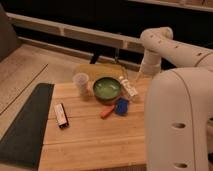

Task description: Move the arm in a circular motion

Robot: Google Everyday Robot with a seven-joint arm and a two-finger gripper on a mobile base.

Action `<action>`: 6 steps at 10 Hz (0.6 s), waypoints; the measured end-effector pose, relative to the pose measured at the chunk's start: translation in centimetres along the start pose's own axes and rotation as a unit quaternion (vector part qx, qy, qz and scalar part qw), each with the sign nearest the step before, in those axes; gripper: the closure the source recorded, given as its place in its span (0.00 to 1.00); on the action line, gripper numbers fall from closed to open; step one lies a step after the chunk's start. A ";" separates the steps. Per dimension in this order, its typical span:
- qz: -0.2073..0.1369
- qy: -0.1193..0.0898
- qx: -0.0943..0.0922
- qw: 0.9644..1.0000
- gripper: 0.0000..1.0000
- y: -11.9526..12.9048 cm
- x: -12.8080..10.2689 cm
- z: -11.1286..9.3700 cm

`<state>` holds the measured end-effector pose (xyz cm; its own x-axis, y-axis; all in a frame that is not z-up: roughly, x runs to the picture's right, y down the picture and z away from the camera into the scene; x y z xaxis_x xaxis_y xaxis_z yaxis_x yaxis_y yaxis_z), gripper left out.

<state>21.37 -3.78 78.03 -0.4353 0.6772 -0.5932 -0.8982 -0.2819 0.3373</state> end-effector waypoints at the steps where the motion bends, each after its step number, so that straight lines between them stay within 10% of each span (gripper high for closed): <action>1: -0.029 -0.002 -0.004 1.000 0.35 3.9 0.5 -0.6; 6: -0.135 -0.006 -0.008 0.991 0.35 16.8 4.3 -2.0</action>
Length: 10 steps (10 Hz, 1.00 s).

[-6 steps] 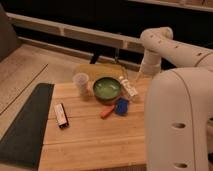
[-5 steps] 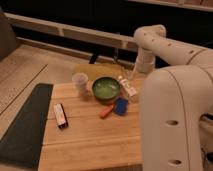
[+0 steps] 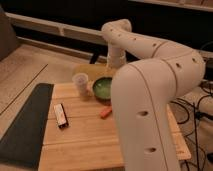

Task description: Move the arm in a circular motion

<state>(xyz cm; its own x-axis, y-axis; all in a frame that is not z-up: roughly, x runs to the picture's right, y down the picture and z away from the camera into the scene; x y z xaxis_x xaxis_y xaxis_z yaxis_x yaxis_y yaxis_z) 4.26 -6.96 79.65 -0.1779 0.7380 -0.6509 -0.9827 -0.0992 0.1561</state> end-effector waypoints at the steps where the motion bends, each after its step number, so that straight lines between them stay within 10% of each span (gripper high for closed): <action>1: -0.016 -0.001 0.002 1.000 0.35 1.6 0.3 0.0; 4: -0.077 -0.011 0.002 0.997 0.35 8.3 1.8 0.2; 10: -0.191 -0.050 -0.009 0.980 0.35 18.5 7.7 0.8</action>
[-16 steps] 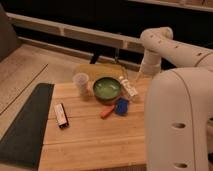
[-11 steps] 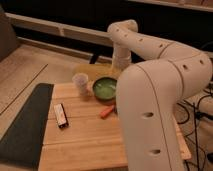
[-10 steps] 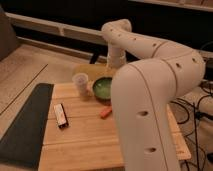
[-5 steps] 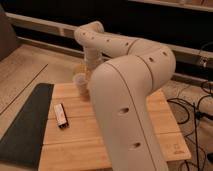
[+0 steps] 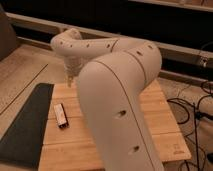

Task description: Move the arm in a circular motion

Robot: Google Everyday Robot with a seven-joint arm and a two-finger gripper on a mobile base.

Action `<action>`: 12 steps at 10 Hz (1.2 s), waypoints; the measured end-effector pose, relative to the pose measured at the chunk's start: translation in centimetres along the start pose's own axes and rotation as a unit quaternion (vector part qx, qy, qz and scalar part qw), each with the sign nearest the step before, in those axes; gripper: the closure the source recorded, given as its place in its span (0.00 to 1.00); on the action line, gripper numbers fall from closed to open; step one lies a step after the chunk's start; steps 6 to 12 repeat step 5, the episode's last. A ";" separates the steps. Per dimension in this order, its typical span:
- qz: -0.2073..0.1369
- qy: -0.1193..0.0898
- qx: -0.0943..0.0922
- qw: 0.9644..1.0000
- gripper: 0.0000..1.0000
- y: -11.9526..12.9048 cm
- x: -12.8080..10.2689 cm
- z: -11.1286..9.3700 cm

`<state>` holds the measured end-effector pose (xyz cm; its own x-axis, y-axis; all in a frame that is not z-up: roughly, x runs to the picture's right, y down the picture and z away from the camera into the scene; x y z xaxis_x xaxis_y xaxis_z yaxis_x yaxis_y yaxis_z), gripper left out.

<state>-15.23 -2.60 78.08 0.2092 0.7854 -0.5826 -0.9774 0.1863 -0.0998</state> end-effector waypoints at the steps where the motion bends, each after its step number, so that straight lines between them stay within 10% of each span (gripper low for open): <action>1: -0.012 -0.006 -0.008 1.000 0.35 1.6 0.8 -0.1; 5: -0.058 -0.013 -0.045 0.997 0.35 6.2 5.1 -0.3; 12: -0.058 -0.013 -0.045 0.997 0.35 6.2 5.1 -0.3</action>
